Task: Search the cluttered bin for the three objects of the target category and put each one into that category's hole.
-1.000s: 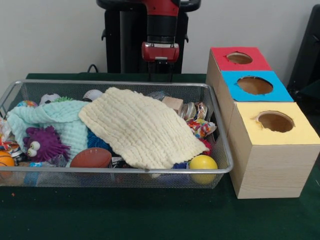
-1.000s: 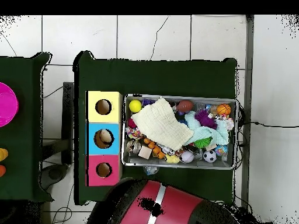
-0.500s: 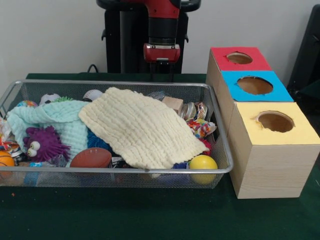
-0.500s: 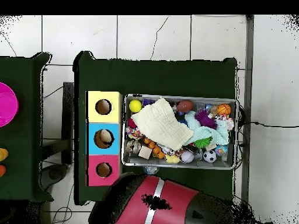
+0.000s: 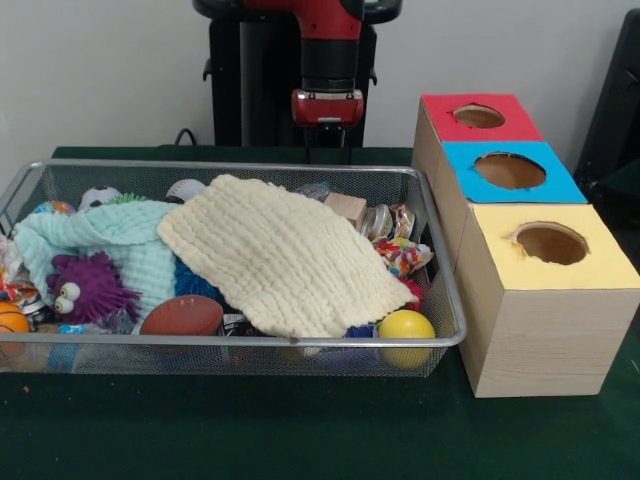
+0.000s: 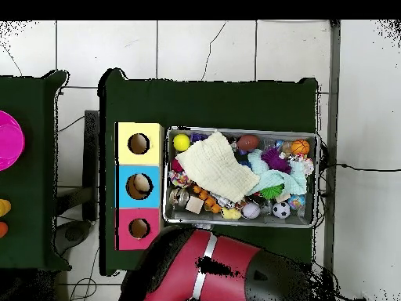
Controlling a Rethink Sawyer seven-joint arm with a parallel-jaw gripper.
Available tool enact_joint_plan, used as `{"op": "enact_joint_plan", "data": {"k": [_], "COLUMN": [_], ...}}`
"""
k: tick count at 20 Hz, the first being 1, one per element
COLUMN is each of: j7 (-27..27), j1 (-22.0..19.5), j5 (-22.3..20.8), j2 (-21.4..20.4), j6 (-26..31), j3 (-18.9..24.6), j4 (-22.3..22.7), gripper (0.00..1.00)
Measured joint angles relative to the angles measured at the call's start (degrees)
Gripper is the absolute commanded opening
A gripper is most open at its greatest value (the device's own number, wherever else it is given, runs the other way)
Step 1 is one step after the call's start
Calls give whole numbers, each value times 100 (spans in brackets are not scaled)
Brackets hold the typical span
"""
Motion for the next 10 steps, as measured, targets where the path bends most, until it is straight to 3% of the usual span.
{"op": "enact_joint_plan", "data": {"k": [10], "j7": [0], "j1": [51], "j5": [71], "j2": [161], "j6": [-360], "j3": [-14], "j4": [0], "gripper": [100]}}
